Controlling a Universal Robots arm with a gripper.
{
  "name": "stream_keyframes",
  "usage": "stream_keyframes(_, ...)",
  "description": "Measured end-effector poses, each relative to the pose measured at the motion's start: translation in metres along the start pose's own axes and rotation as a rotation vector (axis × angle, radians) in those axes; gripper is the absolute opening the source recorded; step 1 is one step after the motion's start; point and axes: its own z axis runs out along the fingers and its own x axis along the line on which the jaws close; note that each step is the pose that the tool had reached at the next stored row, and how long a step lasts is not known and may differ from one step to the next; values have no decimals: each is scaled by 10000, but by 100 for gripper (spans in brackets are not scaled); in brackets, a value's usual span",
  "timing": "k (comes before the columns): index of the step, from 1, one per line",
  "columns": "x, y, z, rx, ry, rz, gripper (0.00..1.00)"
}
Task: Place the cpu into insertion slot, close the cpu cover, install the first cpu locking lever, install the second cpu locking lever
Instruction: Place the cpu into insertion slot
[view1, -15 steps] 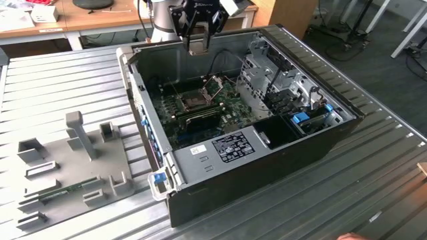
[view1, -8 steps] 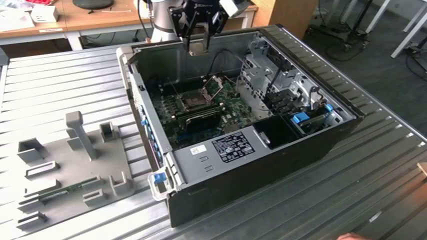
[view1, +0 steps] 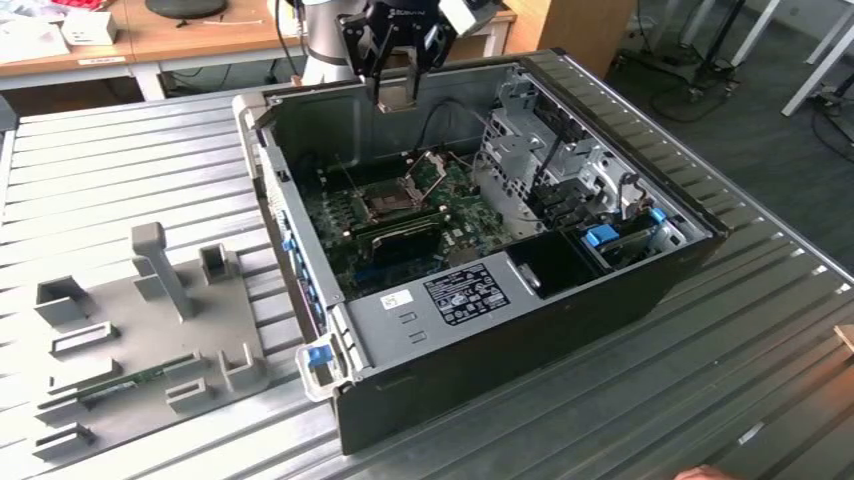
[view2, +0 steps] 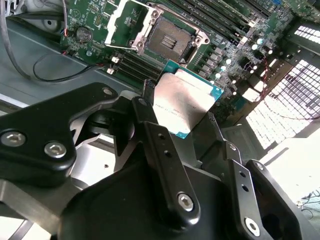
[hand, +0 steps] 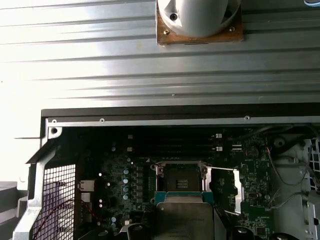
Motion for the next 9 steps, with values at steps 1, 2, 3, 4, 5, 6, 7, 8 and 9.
stream_keyframes(1, 0, 0, 5, 0, -1, 0, 54)
stream_keyframes(2, 0, -1, 11, 0, -2, 1, 54)
stream_keyframes(3, 0, -1, 14, 1, -1, 1, 54)
stream_keyframes(4, 0, -1, 15, 1, -1, 1, 54)
stream_keyframes(5, 0, -1, 15, 1, -1, 1, 54)
stream_keyframes(6, 0, -1, 16, 1, -1, 1, 54)
stream_keyframes(7, 0, -1, 17, 0, -2, 0, 54)
stream_keyframes(8, 0, -1, 19, -1, -2, 0, 54)
stream_keyframes(9, 0, -2, 20, -1, -2, 1, 54)
